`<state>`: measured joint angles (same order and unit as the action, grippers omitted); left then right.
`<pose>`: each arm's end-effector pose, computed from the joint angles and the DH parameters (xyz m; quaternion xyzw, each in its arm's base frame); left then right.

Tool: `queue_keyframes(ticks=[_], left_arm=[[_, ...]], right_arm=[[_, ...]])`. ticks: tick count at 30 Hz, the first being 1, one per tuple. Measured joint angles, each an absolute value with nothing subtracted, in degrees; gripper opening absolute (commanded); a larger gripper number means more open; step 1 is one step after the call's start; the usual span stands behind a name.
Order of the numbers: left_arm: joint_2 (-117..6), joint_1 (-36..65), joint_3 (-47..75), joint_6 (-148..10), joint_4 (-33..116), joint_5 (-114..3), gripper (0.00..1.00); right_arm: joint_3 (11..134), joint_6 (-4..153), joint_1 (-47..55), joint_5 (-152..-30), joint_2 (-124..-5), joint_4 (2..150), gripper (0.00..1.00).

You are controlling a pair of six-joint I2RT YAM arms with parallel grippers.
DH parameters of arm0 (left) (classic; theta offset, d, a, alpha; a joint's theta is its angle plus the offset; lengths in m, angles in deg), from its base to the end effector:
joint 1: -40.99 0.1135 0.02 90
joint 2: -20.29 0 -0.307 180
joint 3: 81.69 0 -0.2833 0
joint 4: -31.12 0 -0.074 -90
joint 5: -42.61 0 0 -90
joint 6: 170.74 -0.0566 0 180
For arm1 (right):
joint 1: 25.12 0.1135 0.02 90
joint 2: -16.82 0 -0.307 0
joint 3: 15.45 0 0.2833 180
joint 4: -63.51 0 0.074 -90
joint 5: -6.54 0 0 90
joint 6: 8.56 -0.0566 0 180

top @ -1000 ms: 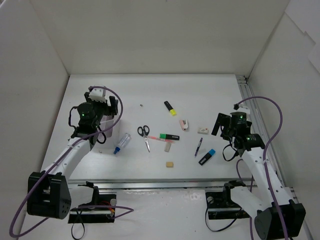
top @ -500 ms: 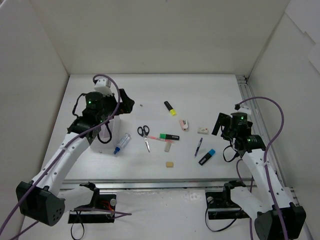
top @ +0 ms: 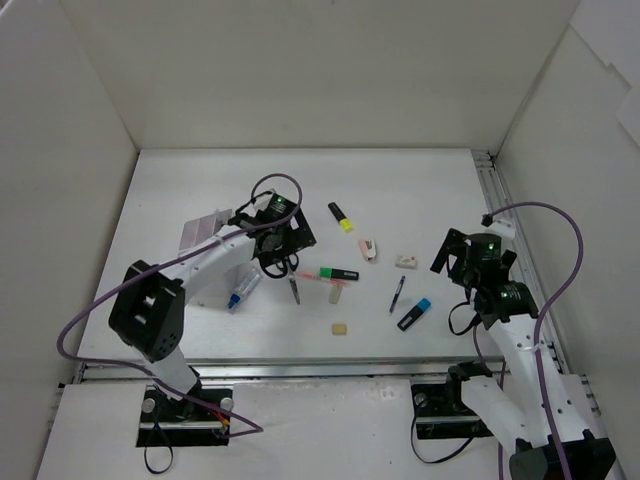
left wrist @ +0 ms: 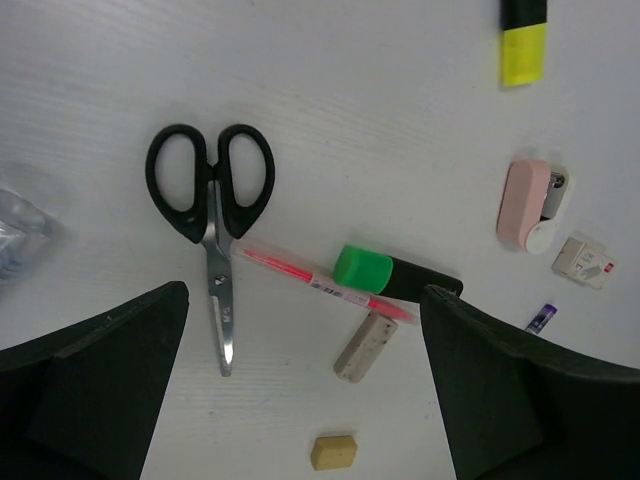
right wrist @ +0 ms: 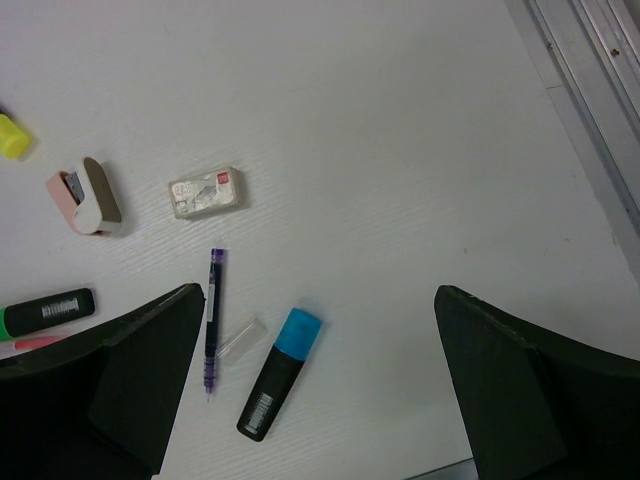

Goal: Sort the stationery into containers
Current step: Pick up the pen from the center of the board.

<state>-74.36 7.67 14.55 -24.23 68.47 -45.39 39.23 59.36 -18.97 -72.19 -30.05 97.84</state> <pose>0.3437 -0.2236 0.2686 -0.1939 0.9139 -0.2401 0.2639 0.2067 0.0111 0.3182 0.1684 0.8310 0.0467 0.5281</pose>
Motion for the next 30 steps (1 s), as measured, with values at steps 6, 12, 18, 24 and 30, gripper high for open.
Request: queue_keyframes(ticks=[6, 12, 18, 24, 30], left_arm=[[-83.4, 1.6, 5.0, -12.5, 74.7, -42.5, 0.88], [-83.7, -0.7, 5.4, 0.3, 79.6, -39.8, 0.83], [-84.1, -0.5, 7.3, 9.2, 81.6, -37.2, 0.81], [-88.6, -0.5, 4.3, 14.8, 82.8, -36.6, 0.73], [-88.8, -0.5, 6.6, 19.3, 83.1, -35.7, 0.59]], right_arm=[[38.3, 58.4, -19.0, -70.2, -27.6, 98.6, 0.98], [38.0, 57.9, -19.0, -70.3, -27.1, 99.2, 0.98], [38.0, 57.8, -19.0, -71.8, -28.9, 99.2, 0.98], [38.0, 57.6, -18.9, -72.6, -29.4, 99.2, 0.98], [38.0, 57.5, -18.7, -74.0, -29.3, 99.2, 0.98]])
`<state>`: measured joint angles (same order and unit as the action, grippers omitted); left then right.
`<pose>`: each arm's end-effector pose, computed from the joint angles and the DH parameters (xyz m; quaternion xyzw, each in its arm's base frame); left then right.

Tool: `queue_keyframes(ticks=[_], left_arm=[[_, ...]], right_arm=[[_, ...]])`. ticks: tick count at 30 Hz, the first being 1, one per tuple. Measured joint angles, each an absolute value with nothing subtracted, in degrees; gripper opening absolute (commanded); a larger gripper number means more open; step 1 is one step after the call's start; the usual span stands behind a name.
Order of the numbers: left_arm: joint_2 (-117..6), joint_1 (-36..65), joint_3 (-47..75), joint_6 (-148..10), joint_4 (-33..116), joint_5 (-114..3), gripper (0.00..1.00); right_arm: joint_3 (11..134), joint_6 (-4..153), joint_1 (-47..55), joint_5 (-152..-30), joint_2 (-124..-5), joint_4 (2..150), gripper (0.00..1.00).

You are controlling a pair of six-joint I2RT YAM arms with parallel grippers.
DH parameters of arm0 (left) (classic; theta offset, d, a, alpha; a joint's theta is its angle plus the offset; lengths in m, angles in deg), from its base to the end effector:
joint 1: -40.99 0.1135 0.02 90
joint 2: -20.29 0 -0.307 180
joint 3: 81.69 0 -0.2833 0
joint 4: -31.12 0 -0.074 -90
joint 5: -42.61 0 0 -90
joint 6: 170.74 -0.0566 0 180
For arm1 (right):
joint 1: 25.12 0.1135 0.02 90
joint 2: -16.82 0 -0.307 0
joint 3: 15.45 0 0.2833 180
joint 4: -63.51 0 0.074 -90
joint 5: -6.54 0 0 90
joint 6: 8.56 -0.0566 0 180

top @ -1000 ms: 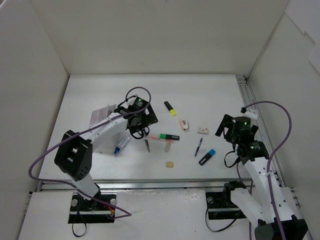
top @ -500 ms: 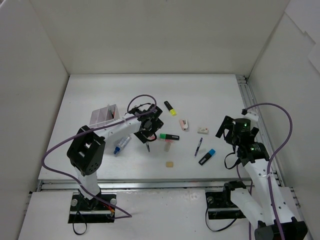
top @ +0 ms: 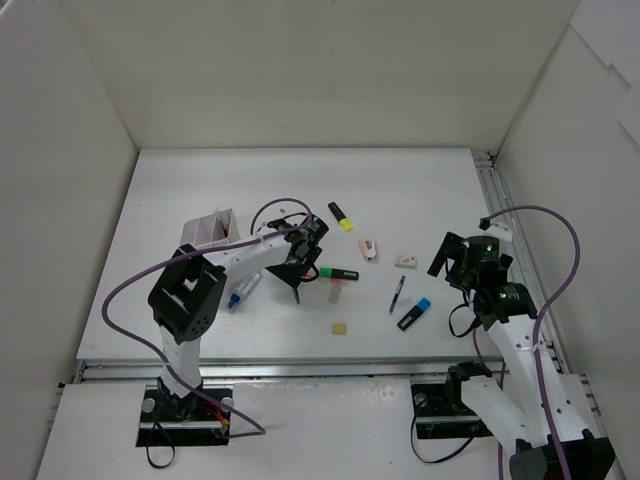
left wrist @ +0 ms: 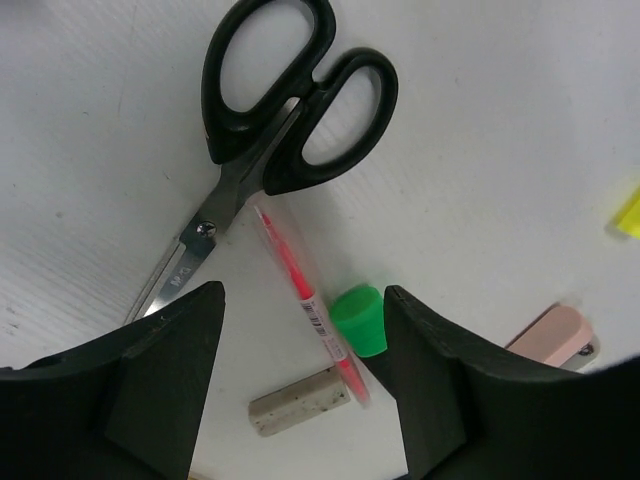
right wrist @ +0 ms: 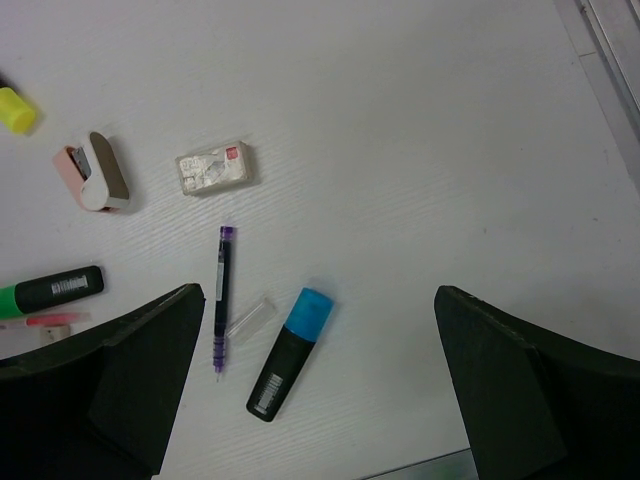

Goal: Sort the stationery into containers
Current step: Pick up the pen from the center of the board.

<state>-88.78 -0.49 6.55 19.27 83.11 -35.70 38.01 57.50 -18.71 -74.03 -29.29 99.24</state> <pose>0.3346 -0.2805 0.1983 -0.4944 0.8448 -0.1357 0.1535 0.2021 0.0134 0.3093 0.1720 0.8396 0.0655 0.5111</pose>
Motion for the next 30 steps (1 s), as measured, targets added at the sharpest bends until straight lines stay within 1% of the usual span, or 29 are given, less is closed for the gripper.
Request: queue_keyframes(ticks=[5, 9, 10, 11, 12, 13, 14, 15, 17, 22, 24, 25, 30], left_arm=[[-89.2, -0.5, 6.5, 21.7, 83.2, -34.3, 0.51], [-91.8, -0.5, 5.7, 23.1, 84.0, -34.0, 0.51], [-92.4, -0.5, 5.3, 23.3, 84.3, -33.9, 0.48], [-92.4, -0.5, 4.9, 23.4, 84.3, -34.0, 0.43], [-92.5, -0.5, 4.7, 23.5, 84.2, -34.0, 0.41], [-92.7, -0.6, 4.7, 23.6, 84.2, -34.1, 0.37], [-93.0, -0.6, 4.7, 23.6, 84.2, -34.1, 0.30], [-93.2, -0.6, 4.5, 23.7, 84.4, -34.3, 0.25], [-93.9, -0.6, 3.9, 23.6, 84.4, -34.5, 0.11], [-95.2, -0.6, 2.0, 23.4, 85.1, -34.7, 0.10], [-95.2, -0.6, 2.0, 23.4, 85.3, -34.6, 0.05], [-95.2, -0.6, 2.0, 23.4, 85.5, -34.4, 0.01], [-95.1, -0.6, 2.0, 22.5, 86.2, -33.5, 0.00]], right_arm=[[38.0, 57.5, -18.7, -74.9, -29.0, 99.2, 0.98], [37.8, 57.4, -18.7, -74.9, -28.9, 99.2, 0.98], [37.7, 57.4, -18.7, -74.9, -28.9, 99.2, 0.98], [37.7, 57.4, -18.7, -74.9, -28.9, 99.3, 0.98], [37.6, 57.4, -18.7, -74.9, -28.9, 99.3, 0.98], [37.6, 57.3, -18.7, -74.9, -28.9, 99.3, 0.98], [37.6, 57.3, -18.7, -74.9, -28.9, 99.3, 0.98], [37.6, 57.3, -18.7, -74.9, -28.9, 99.3, 0.98], [37.5, 57.2, -18.7, -74.9, -28.6, 99.3, 0.98], [37.1, 57.0, -18.7, -74.7, -26.6, 99.4, 0.98], [37.1, 56.9, -18.7, -74.4, -26.0, 99.4, 0.98], [37.1, 56.8, -18.7, -74.2, -25.8, 99.4, 0.98], [37.0, 56.8, -18.7, -73.7, -25.4, 99.4, 0.98]])
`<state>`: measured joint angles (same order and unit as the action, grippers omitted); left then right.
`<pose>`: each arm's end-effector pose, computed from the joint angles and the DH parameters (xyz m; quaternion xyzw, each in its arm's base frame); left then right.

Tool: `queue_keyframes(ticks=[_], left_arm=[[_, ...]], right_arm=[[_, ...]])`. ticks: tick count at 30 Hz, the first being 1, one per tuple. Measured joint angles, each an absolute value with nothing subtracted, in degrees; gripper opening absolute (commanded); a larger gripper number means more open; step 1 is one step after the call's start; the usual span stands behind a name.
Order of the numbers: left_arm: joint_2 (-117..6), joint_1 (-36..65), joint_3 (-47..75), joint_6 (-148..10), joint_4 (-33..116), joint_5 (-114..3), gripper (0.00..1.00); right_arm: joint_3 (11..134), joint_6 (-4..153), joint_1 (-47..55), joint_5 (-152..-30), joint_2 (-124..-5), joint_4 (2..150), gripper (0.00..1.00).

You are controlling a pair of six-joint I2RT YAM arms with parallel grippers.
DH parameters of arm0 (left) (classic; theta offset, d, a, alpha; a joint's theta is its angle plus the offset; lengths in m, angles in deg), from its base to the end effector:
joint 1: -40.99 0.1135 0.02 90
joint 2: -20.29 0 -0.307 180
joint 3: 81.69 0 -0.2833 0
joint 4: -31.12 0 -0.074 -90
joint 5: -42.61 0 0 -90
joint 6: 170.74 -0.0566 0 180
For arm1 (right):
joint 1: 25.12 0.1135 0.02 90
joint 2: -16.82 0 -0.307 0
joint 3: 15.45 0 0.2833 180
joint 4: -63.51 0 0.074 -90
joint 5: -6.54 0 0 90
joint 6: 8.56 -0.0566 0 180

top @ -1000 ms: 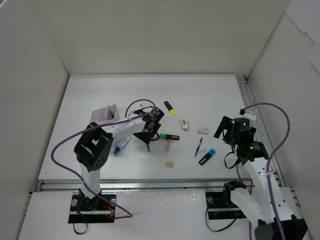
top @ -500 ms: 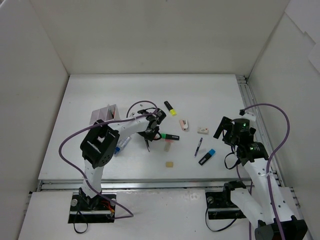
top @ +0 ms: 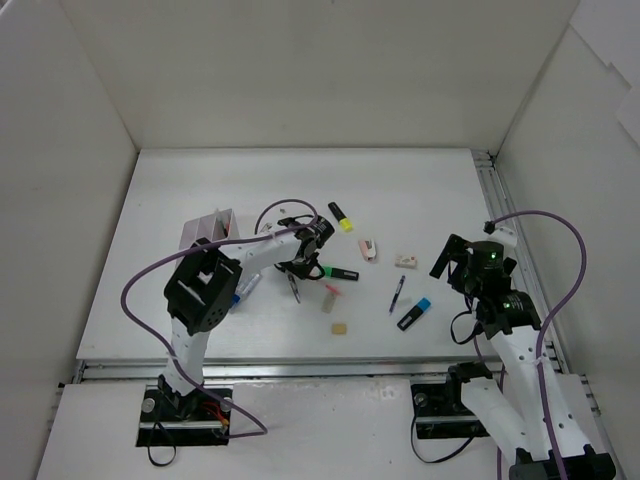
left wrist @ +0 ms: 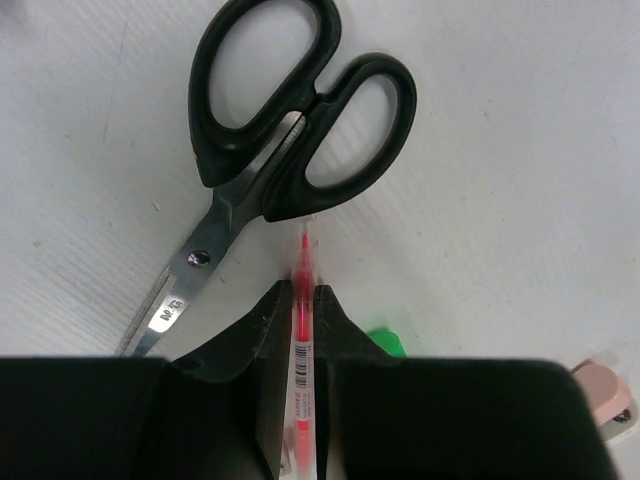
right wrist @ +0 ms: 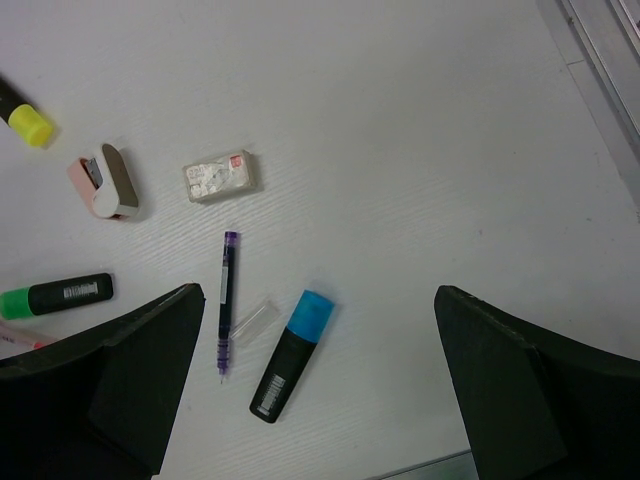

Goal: Sort the stationery into containers
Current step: Pick up the pen from the center of the board.

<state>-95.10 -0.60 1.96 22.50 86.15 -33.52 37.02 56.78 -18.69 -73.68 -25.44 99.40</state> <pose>0.3492 -0.2918 0.1744 -0.5181 0.8357 -0.0950 0.1555 0.1885 0.0116 0.3139 0.1784 0.8256 0.0726 0.5303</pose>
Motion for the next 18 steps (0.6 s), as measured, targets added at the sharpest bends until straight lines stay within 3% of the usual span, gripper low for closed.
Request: queue_keyframes(ticks=[9, 18], left_arm=[[-92.5, -2.3, -1.1, 12.3, 86.3, -26.5, 0.00], [-72.3, -3.7, 5.3, -12.1, 68.4, -20.3, 0.00]], right_arm=[[36.7, 56.8, -18.7, -73.3, -24.6, 99.4, 0.98], [36.7, 56.8, -18.7, -73.0, -23.1, 99.5, 0.98]])
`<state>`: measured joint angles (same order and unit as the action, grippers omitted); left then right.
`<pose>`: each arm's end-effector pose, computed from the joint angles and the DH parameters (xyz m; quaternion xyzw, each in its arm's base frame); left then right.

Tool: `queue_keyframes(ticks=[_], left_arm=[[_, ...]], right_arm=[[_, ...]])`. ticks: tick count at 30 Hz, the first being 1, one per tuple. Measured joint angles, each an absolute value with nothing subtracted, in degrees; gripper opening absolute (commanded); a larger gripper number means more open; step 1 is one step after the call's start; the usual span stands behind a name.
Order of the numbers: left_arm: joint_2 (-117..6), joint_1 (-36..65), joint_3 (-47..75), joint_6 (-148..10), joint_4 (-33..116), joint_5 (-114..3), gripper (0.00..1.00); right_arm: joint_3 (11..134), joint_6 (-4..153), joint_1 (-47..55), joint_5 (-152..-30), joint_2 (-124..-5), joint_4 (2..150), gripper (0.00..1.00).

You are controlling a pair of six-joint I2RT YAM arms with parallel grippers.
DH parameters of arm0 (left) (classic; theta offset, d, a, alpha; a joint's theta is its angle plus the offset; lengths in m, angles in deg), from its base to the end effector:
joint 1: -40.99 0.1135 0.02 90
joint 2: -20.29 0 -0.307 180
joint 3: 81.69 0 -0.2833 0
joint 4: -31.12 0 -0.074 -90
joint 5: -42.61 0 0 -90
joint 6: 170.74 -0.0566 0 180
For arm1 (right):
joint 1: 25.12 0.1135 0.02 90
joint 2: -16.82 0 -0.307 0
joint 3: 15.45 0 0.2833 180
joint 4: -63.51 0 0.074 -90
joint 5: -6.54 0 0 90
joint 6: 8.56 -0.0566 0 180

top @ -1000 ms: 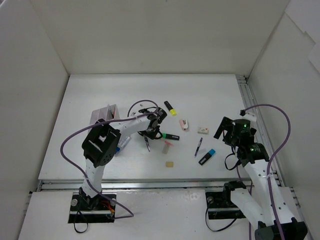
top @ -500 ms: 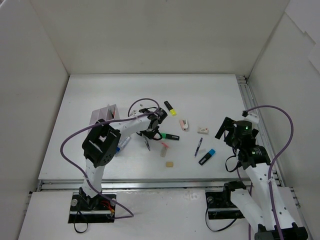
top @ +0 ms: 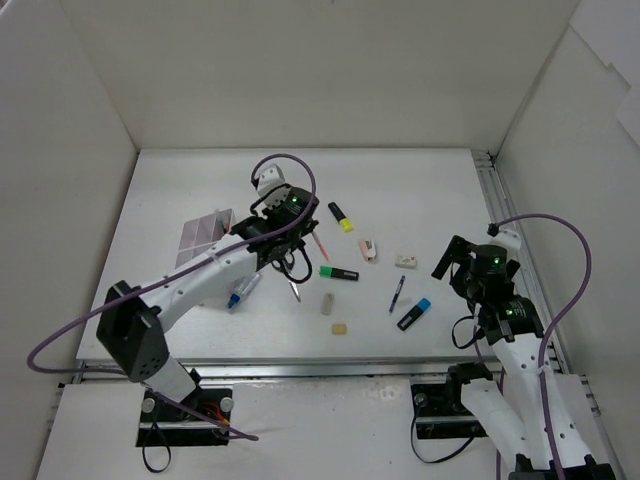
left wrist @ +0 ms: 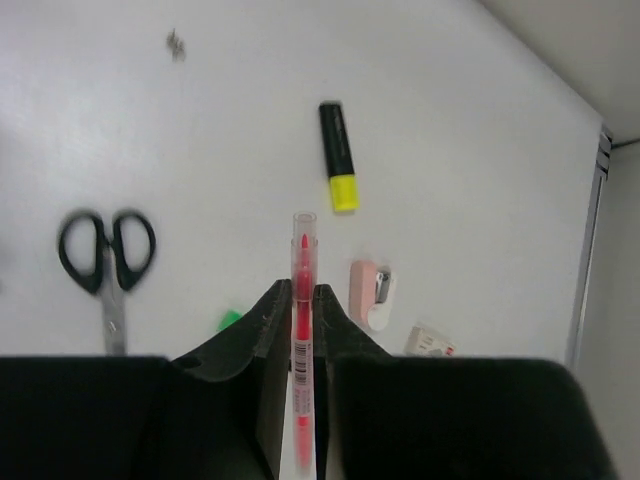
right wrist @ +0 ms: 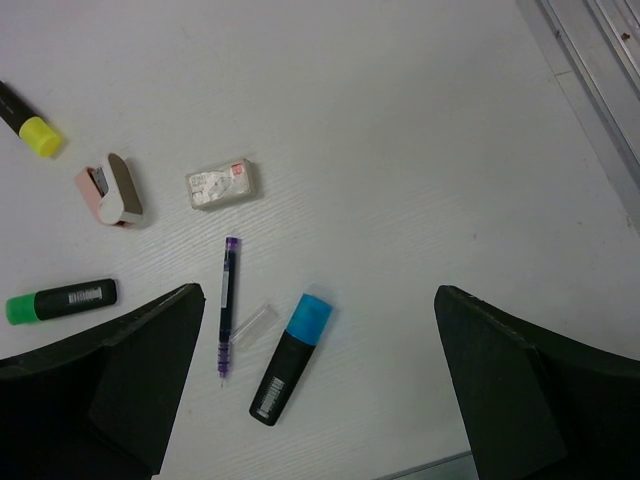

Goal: Sort the stationery into containers
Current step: Pick up the pen from the center of the board, then place the pen in the storage box.

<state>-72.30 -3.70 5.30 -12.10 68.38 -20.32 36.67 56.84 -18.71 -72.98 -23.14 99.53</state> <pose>0.3144 -0.2748 0.3477 -0.2828 0.8288 -0.2484 0.4139 0.1802 0.0099 0.3179 0.1811 0.8161 0.0715 0.5441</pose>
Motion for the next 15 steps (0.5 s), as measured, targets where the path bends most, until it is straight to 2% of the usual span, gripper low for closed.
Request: queue_keyframes(ticks=[9, 15], left_arm=[[-51.9, 2.4, 22.3, -60.6, 40.4, -14.4, 0.00], [-43.2, 13.1, 30.5, -78.9, 25.9, -17.0, 0.00]], right_arm=[[36.7, 57.1, -18.7, -72.1, -22.2, 99.5, 0.98], [36.7, 57.3, -18.7, -71.4, -23.1, 99.5, 0.98]])
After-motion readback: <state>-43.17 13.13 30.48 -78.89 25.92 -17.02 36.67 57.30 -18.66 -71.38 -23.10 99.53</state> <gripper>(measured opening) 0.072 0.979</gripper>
